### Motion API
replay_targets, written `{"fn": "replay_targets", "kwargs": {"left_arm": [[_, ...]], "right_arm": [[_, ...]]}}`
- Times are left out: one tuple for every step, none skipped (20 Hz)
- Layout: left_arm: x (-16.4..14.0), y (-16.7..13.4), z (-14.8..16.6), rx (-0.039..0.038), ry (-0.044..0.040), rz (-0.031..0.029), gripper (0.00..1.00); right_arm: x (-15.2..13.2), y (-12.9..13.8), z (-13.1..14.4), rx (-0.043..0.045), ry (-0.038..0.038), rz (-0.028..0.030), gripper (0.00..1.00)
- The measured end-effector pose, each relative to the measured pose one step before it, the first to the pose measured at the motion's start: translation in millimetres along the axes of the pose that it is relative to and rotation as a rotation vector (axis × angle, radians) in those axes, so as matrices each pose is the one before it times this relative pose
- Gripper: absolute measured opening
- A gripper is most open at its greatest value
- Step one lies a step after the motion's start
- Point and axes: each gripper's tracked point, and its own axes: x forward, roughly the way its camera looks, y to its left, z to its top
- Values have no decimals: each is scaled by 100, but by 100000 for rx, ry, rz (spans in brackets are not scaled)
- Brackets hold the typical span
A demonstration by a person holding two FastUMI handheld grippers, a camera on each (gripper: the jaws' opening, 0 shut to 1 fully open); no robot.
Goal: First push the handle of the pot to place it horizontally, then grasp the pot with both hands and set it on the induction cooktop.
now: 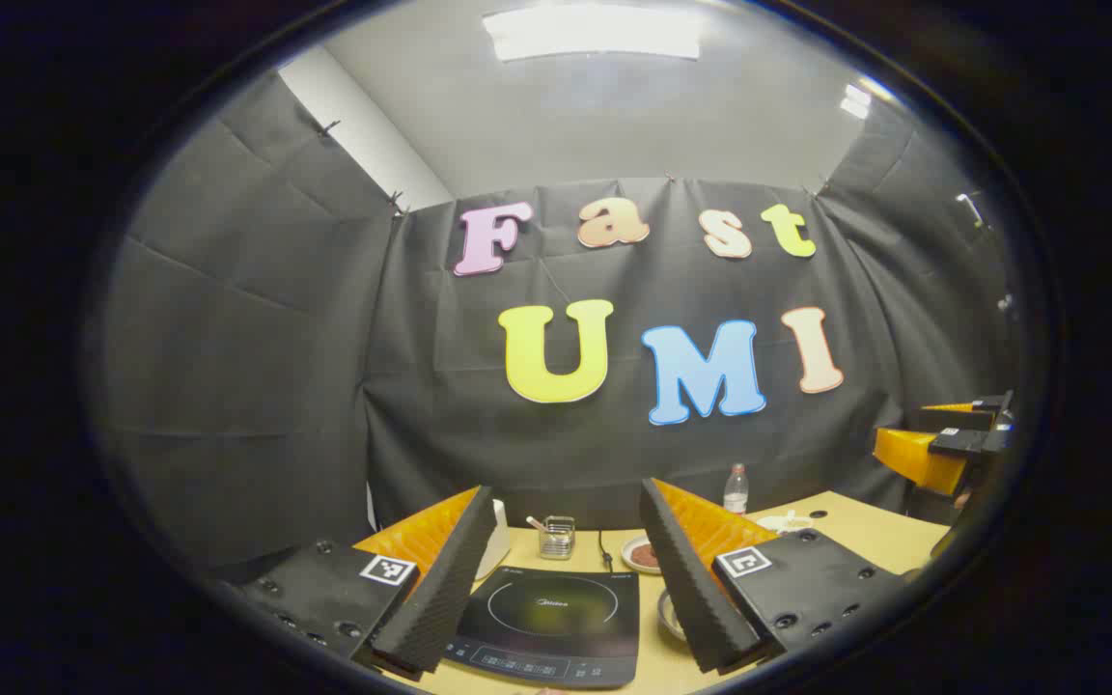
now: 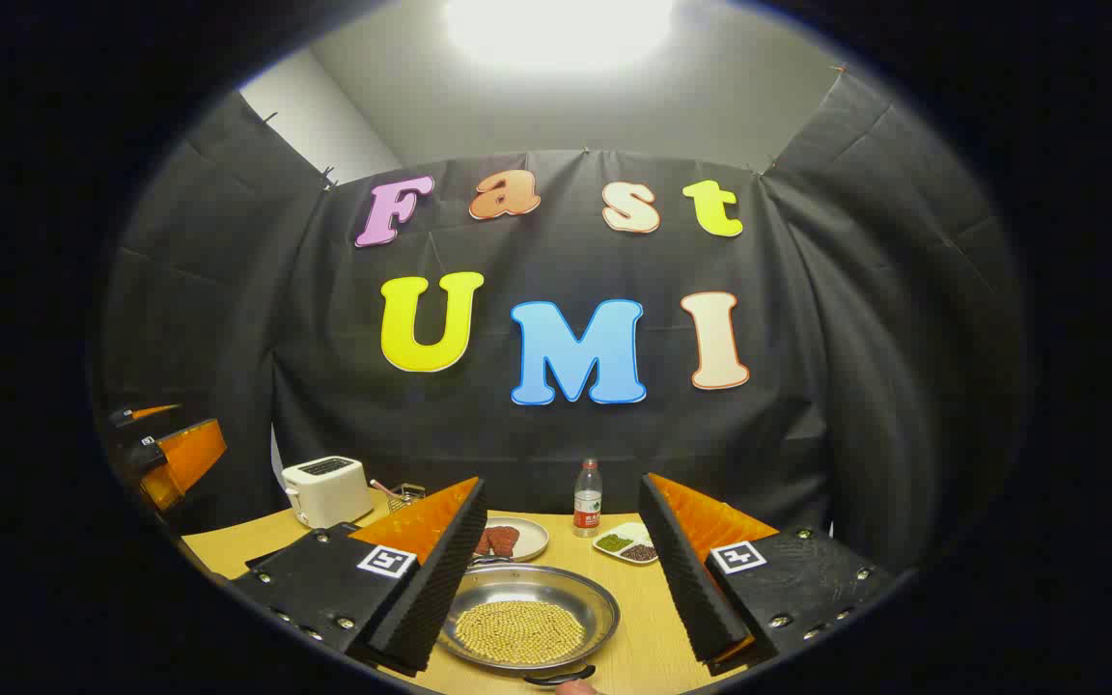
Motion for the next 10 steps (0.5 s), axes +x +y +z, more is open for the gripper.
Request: {"fn": "replay_targets", "kwargs": {"left_arm": [[-65,-9,125,-497,-360,205,98],[-167,-76,137,-193,-214,128,98],[-181,-29,130,-91,-707,255,98],[-131,-64,222,0,-362,60,98],[-207,-104,-207,114,136,-115,98],[-205,-142,34,-200,45,-263,98],[5,-280,-4,-679,-25,-539,97],[-49,-192,-82,-547,226,-444,100],[31,-27,-119,-546,114,-473,100],[98,-179,-8,-88,-178,-567,100]], "right_arm": [[-153,-118,99,-150,-193,140,95],[-83,12,189,-221,-610,315,95],[-147,-92,277,-648,-840,172,95],[-122,-293,169,-665,-1042,-343,95],[-158,-409,152,-327,-790,-766,95],[-170,-50,-57,186,-367,101,95],[-201,84,-112,-83,361,92,95],[-310,-112,-186,-525,293,-6,95],[-146,-186,23,-565,-162,-374,95],[-158,0,102,72,-571,-42,95]]}}
